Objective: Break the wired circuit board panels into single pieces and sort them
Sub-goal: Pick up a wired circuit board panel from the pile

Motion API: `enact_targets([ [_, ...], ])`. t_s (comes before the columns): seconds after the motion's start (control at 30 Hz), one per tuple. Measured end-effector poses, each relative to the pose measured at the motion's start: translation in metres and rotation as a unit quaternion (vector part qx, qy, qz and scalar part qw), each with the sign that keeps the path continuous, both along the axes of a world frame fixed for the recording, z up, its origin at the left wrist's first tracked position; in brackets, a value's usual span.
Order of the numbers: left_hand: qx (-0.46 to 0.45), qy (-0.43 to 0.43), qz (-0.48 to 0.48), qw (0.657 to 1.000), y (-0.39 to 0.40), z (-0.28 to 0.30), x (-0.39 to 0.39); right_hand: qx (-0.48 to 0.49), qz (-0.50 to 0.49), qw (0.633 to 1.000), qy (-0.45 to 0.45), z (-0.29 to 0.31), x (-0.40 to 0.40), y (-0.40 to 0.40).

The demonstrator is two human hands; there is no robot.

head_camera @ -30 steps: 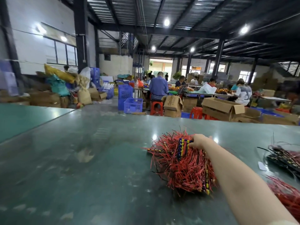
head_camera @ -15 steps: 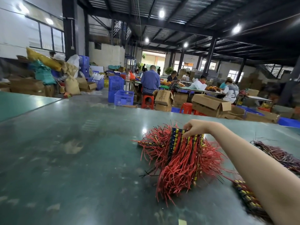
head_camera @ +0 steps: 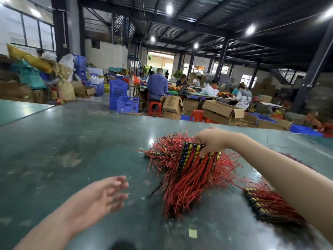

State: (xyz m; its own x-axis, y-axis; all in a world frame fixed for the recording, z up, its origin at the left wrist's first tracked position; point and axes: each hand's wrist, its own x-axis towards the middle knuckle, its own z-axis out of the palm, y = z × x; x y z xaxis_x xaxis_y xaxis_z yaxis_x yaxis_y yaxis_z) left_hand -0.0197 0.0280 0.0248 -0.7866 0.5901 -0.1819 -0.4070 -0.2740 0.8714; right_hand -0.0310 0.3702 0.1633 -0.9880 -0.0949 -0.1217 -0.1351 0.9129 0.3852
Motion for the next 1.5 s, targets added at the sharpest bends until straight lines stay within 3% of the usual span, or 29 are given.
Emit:
enact_targets([
  [0.2,0.027,-0.04,-0.004,0.999,0.051,0.016,-0.048,0.049,0.097,0.994,0.034,0.017,0.042,-0.025],
  [0.43,-0.13,-0.092,-0.144,0.977,0.092,-0.017,-0.037,0.072,0.182,0.977,0.088,0.036,0.089,-0.042],
  [0.53,-0.1,-0.128,-0.201,0.966,0.1,-0.027,-0.017,0.057,0.238,0.959,0.146,0.042,0.107,-0.047],
  [0.67,-0.001,-0.185,-0.15,0.971,0.111,-0.03,0.011,0.025,0.339,0.906,0.252,0.043,0.122,-0.048],
  [0.87,0.07,-0.191,-0.098,0.974,0.109,-0.026,0.035,-0.001,0.367,0.893,0.26,0.025,0.133,-0.042],
  [1.1,-0.008,-0.143,-0.051,0.988,0.096,-0.032,0.056,-0.014,0.363,0.906,0.219,0.014,0.143,-0.04],
  [1.2,-0.064,-0.069,-0.011,0.996,0.089,-0.033,0.059,-0.028,0.368,0.908,0.198,0.012,0.148,-0.041],
  [1.37,-0.044,-0.041,-0.007,0.998,0.085,-0.039,0.052,-0.061,0.327,0.913,0.236,0.003,0.151,-0.041],
  [1.47,0.002,-0.087,-0.021,0.996,0.082,-0.037,0.052,-0.239,0.143,0.947,0.158,-0.006,0.148,-0.041],
  [1.5,0.011,-0.105,-0.031,0.994,0.083,-0.035,0.05,-0.394,0.047,0.91,0.115,-0.01,0.147,-0.045],
])
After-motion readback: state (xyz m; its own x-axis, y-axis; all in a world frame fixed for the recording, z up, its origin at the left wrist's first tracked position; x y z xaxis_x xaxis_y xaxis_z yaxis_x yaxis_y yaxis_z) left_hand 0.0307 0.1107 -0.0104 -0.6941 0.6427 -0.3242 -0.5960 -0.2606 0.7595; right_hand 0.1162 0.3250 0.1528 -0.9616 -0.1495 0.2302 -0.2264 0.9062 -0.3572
